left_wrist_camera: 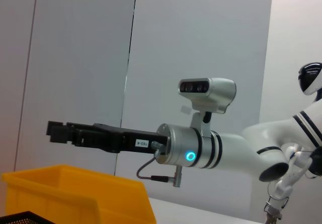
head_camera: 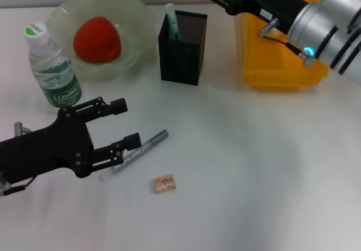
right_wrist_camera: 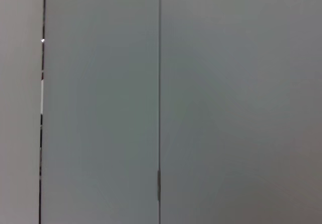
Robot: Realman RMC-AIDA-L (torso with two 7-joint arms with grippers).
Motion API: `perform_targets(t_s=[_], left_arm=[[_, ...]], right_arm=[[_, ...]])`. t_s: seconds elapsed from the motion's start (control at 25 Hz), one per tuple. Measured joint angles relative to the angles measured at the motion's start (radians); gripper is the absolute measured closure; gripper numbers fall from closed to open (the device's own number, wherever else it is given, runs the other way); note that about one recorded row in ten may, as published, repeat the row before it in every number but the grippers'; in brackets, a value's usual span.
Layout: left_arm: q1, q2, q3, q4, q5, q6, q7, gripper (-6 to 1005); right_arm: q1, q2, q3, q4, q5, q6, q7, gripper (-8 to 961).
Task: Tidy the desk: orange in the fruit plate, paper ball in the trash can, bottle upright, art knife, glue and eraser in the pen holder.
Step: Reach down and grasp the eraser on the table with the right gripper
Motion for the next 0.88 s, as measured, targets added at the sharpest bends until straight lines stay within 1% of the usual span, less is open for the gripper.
perform_targets(t_s=[0.08,0.12,0.16,0.2,0.24,0.28,0.32,0.36,0.48,0.6,0.64,0.68,0.72,0.84,0.88], left_arm=[[0.0,0.003,-0.001,-0.002,0.001,0.001,-0.006,291],[0.0,0.003,-0.001,-0.002,0.001,0.001,-0.006,291],[-0.001,0.005,0.001,-0.002,0.003,0.002,-0.008,291],[-0.001,0.008,0.002,-0.002,0.004,0.002,-0.01,291],[-0.001,0.012,0.005,-0.002,0.005,0.002,-0.013,291],[-0.001,0.02,0.01,-0.002,0.009,0.002,-0.018,291],[-0.001,0.02,0.01,-0.002,0.009,0.002,-0.018,291],[-0.001,0.026,0.013,-0.002,0.014,0.002,-0.022,291],[-0.005,0.038,0.023,0.0,0.047,0.002,-0.026,291],[-0.008,0.046,0.024,0.013,0.087,-0.001,-0.026,292],[-0.008,0.048,0.024,0.015,0.095,-0.003,-0.027,292],[-0.01,0.054,0.024,0.018,0.111,-0.007,-0.027,292],[-0.01,0.054,0.024,0.018,0.111,-0.007,-0.027,292],[-0.011,0.057,0.024,0.019,0.115,-0.01,-0.027,292],[-0.012,0.06,0.024,0.02,0.115,-0.011,-0.027,292]], right_arm=[[-0.028,0.0,0.0,-0.009,0.0,-0.057,0.006,301],[-0.028,0.0,0.0,-0.009,0.0,-0.057,0.006,301],[-0.046,-0.005,0.0,-0.017,-0.003,-0.097,0.03,301],[-0.046,-0.005,0.0,-0.017,-0.003,-0.097,0.03,301],[-0.058,-0.007,-0.003,-0.024,-0.007,-0.12,0.051,301],[-0.085,-0.011,-0.016,-0.049,-0.028,-0.162,0.093,302],[-0.085,-0.011,-0.016,-0.049,-0.028,-0.162,0.093,302],[-0.099,-0.012,-0.022,-0.066,-0.048,-0.18,0.112,302],[-0.145,-0.013,-0.027,-0.122,-0.146,-0.242,0.174,302],[-0.181,-0.015,-0.025,-0.178,-0.264,-0.304,0.26,302],[-0.19,-0.017,-0.022,-0.199,-0.311,-0.321,0.295,302],[-0.198,-0.025,-0.018,-0.232,-0.406,-0.344,0.36,302],[-0.198,-0.025,-0.018,-0.232,-0.406,-0.344,0.36,302],[-0.184,-0.043,-0.017,-0.278,-0.558,-0.376,0.459,303],[-0.175,-0.046,-0.017,-0.292,-0.603,-0.383,0.491,303]])
